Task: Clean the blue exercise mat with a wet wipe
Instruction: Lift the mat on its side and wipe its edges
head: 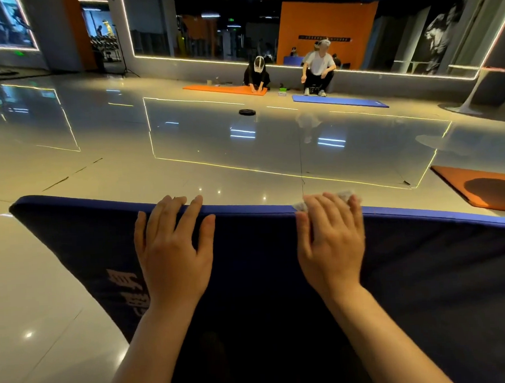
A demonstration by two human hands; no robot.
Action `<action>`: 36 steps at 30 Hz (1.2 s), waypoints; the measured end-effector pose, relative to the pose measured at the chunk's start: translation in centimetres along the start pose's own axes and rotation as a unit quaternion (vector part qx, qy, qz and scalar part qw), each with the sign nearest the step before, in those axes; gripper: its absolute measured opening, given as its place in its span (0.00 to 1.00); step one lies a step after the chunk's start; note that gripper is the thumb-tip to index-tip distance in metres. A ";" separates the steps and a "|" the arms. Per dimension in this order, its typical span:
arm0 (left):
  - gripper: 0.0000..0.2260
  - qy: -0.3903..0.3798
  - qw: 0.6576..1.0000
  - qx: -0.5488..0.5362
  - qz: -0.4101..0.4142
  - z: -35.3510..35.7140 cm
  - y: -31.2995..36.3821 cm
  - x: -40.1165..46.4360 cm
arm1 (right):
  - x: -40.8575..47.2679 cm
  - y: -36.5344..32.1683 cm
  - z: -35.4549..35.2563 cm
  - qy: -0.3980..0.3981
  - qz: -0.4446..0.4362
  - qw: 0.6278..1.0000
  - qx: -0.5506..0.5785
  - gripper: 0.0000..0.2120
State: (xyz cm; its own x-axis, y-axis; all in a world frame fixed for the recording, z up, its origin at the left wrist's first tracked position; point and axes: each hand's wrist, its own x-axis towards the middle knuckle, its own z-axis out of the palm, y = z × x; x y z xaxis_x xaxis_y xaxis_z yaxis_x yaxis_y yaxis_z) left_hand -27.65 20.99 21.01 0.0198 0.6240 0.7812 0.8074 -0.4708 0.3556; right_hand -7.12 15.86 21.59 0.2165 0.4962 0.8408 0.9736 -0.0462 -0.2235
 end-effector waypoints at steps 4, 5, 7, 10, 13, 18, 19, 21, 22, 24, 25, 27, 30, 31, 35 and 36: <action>0.21 -0.010 0.999 0.050 0.011 -0.3 0.1 -0.4 | -0.5 -6.1 1.5 -0.046 -0.062 0.997 0.025 0.19; 0.21 -0.012 0.998 0.057 0.016 -0.5 -0.2 -0.5 | -0.6 -7.3 1.7 -0.061 -0.080 0.994 0.030 0.20; 0.22 -0.016 0.997 0.068 0.030 -0.9 -0.6 -0.4 | -0.8 -8.1 1.6 -0.084 -0.123 0.988 0.033 0.20; 0.22 -0.020 0.996 0.067 0.058 -1.4 -1.4 -0.3 | -0.4 -3.9 0.1 -0.091 -0.182 0.979 0.001 0.18; 0.21 0.000 0.995 0.045 0.089 -1.7 -1.6 -0.7 | -1.5 2.6 -2.7 -0.036 -0.100 0.993 -0.042 0.19; 0.18 0.027 0.998 0.006 0.056 -1.5 -0.6 -1.2 | -1.7 2.6 -2.4 -0.035 0.001 0.999 -0.024 0.22; 0.17 0.031 0.998 -0.006 0.055 -1.6 -0.6 -1.2 | -1.6 1.1 -2.0 -0.033 0.007 0.999 -0.005 0.22; 0.17 0.035 0.997 -0.008 0.064 -2.0 -0.5 -1.1 | -1.8 -2.3 -1.0 -0.045 -0.017 0.998 0.036 0.20; 0.17 0.035 0.997 0.001 0.067 -2.3 -0.4 -1.1 | -2.1 -4.2 -0.5 -0.054 -0.034 0.996 0.061 0.19; 0.15 0.029 0.997 0.023 0.069 -3.0 -0.1 -1.4 | -2.6 -8.0 0.2 -0.070 -0.071 0.989 0.113 0.19; 0.15 0.028 0.997 0.034 0.068 -3.4 0.1 -1.6 | -2.7 -9.5 0.3 -0.075 -0.091 0.984 0.136 0.19; 0.14 0.030 0.995 0.055 0.073 -4.3 0.6 -2.1 | -2.8 -10.5 0.0 -0.080 -0.134 0.974 0.163 0.18; 0.14 0.028 0.991 0.085 0.099 -5.0 1.1 -2.0 | -1.7 -6.8 -0.9 -0.073 -0.189 0.971 0.126 0.18; 0.15 0.021 0.991 0.087 0.100 -5.0 1.3 -1.8 | -1.4 -4.9 -1.3 -0.067 -0.178 0.976 0.110 0.18; 0.19 -0.045 0.994 0.040 0.093 -5.0 0.6 0.1 | 0.1 2.2 -2.3 -0.043 -0.095 0.994 0.040 0.18; 0.21 -0.067 0.993 0.040 0.089 -5.0 -0.4 0.7 | 0.3 3.4 -2.4 -0.048 -0.087 0.995 0.029 0.18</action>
State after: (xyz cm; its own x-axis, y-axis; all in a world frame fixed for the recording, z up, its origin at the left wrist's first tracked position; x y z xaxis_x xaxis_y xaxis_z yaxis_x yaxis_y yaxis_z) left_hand -30.94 18.48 23.99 0.2400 0.6156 0.7506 0.8282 -0.5332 0.1724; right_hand -3.60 13.76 22.29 0.0350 0.5736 0.8184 0.9892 0.0968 -0.1102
